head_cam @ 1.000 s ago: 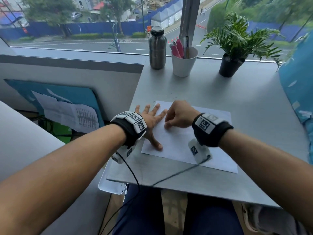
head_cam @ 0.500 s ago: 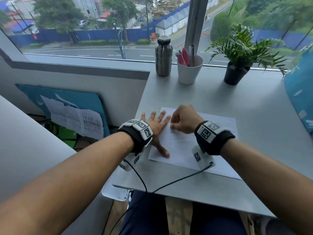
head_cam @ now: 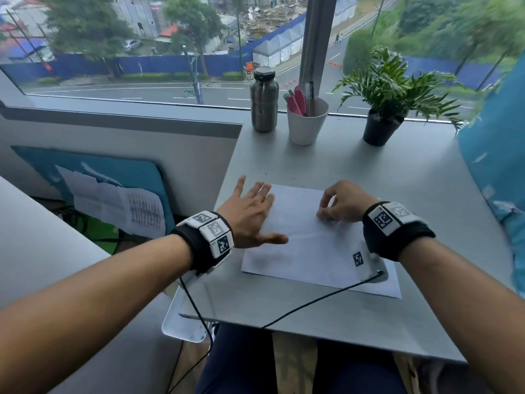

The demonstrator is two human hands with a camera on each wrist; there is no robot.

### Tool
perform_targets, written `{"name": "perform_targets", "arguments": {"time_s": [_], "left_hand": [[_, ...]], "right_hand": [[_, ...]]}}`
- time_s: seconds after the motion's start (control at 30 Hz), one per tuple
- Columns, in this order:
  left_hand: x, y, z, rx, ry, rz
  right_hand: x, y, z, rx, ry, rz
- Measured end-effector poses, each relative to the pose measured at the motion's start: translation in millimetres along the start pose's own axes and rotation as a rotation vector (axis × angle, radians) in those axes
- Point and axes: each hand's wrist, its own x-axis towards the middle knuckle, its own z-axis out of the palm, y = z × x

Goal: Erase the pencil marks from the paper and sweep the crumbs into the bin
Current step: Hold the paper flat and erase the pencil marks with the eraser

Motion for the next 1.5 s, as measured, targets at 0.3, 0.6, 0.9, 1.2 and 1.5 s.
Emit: {"name": "perform_targets", "arguments": {"time_s": [0.3, 0.6, 0.9, 1.2, 1.5], "left_hand": [[-15.6, 19.7, 33.5, -0.187, -0.129, 0.502], [18.0, -19.0, 13.7, -0.104, -0.062, 0.137], [14.7, -12.1, 15.8, -0.248, -0.228, 0.116], [20.6, -22.5, 11.5, -0.273, -0.291, -0.012], [19.5, -21.4, 6.6, -0.272, -0.310, -0.056]], "right_hand": [[1.9, -9.4, -1.9, -0.060, -0.030, 0.027], [3.7, -13.5, -1.0, -0.180, -0.049, 0.013], [-3.5, -21.6, -4.2, -0.224, -0.065, -0.005], [-1.4, -56.9, 5.9, -0.200, 0.064, -0.086], [20.9, -88.6, 22.3, 0.003, 0.149, -0.130]]}}
